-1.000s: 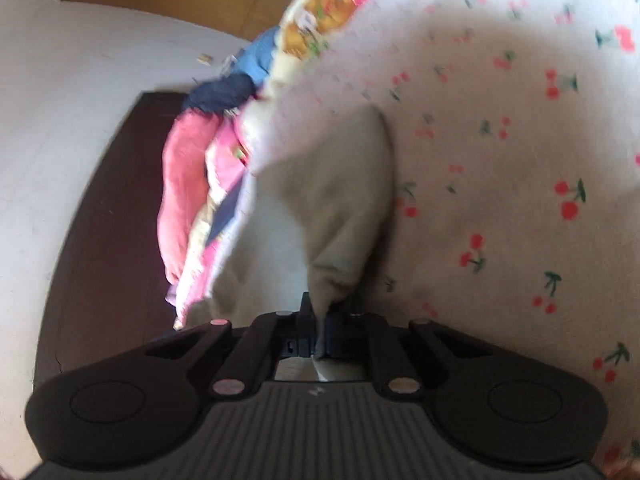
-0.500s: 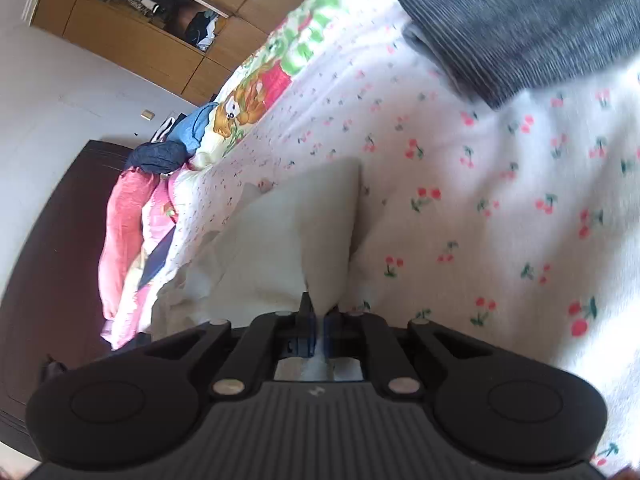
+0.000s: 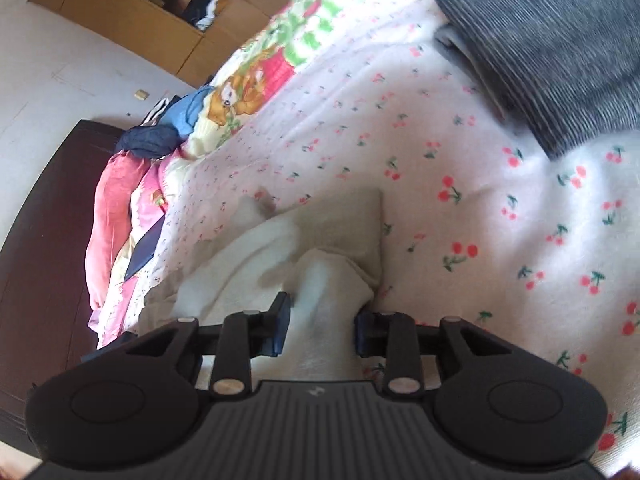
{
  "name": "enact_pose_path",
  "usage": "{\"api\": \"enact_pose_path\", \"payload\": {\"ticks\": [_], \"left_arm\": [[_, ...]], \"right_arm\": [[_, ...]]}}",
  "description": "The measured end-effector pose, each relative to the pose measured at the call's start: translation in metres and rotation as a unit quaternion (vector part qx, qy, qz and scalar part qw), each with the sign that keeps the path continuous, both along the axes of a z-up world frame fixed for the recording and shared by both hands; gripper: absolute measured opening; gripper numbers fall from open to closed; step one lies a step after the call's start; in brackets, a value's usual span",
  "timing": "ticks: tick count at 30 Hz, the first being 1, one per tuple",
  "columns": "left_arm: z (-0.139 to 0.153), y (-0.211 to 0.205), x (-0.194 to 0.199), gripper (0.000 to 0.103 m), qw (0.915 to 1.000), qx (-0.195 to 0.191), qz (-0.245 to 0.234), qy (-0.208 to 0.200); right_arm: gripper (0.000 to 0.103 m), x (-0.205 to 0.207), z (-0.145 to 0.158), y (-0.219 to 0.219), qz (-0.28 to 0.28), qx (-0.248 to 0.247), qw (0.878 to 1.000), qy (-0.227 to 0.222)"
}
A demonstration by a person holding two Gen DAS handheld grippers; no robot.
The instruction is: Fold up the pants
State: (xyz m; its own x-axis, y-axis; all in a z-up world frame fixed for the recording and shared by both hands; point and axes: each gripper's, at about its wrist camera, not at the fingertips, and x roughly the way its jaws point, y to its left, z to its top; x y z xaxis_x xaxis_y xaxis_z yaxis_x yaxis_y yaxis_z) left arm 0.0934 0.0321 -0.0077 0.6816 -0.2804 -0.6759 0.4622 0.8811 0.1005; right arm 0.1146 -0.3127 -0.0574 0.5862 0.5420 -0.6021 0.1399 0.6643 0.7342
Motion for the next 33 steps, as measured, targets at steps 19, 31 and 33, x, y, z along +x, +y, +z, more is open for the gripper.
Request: {"api": "enact_pose_path", "payload": {"ticks": [19,31,33], "left_arm": [[-0.028,-0.076,0.002,0.078,0.9974,-0.012,-0.066,-0.024],[-0.035,-0.071,-0.001,0.08,0.9968,-0.037,-0.059,-0.04],[-0.036,-0.072,-0.001,0.081,0.9969,-0.034,-0.057,-0.042]], "right_arm": [[0.024,0.077,0.048,0.033,0.199,-0.228,0.946,-0.12],[0.044,0.118,0.034,0.055,0.344,-0.219,0.91,-0.074],[0.032,0.121,0.026,0.065,0.328,-0.25,0.909,-0.057]]}}
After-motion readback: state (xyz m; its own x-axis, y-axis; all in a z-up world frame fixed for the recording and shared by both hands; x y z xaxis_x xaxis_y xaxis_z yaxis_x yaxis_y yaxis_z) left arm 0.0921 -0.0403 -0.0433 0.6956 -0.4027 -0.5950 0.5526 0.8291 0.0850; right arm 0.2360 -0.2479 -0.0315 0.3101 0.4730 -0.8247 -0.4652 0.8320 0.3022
